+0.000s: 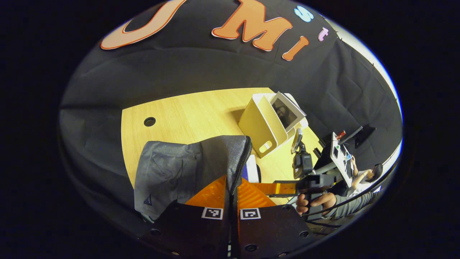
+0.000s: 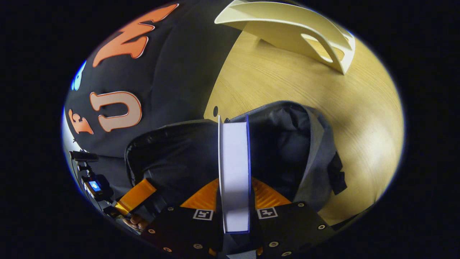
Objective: Open the schoolbag, grab two books from the bookshelf and put them into the schoolbag.
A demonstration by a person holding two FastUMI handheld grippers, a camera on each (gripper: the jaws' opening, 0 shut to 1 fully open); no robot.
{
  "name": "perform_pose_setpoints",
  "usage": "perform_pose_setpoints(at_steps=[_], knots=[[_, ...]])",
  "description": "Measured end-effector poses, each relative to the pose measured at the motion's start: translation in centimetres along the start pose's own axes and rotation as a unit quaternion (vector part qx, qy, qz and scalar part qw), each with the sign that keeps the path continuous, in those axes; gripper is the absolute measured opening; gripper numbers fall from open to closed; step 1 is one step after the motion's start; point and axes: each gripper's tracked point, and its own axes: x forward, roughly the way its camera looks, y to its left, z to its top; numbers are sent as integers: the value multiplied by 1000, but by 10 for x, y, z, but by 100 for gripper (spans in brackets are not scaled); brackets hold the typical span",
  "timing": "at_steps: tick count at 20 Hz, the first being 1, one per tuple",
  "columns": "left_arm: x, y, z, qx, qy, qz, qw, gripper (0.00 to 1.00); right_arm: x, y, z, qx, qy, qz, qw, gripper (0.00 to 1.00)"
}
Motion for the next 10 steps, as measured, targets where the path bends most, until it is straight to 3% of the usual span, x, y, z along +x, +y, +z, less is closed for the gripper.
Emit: perform_pose_setpoints(at_steps=[3, 5, 6, 8, 10], knots=[[0, 5, 1, -13, -5, 9, 1000, 4, 6, -1, -9, -8, 35, -17, 999, 35], [-1, 7, -1, -18, -6, 17, 1000, 4, -4, -15, -7, -44, 47, -59, 996, 42], [-2, 6, -1, -21, -6, 18, 1000, 4, -11, -18, -6, -58, 57, -67, 994, 56], [0, 5, -1, -22, -6, 22, 1000, 4, -27, -20, -4, -84, 67, -84, 991, 75], [2, 6, 0, -24, -6, 29, 999, 4, -44, -27, 3, -116, 68, -105, 985, 88]])
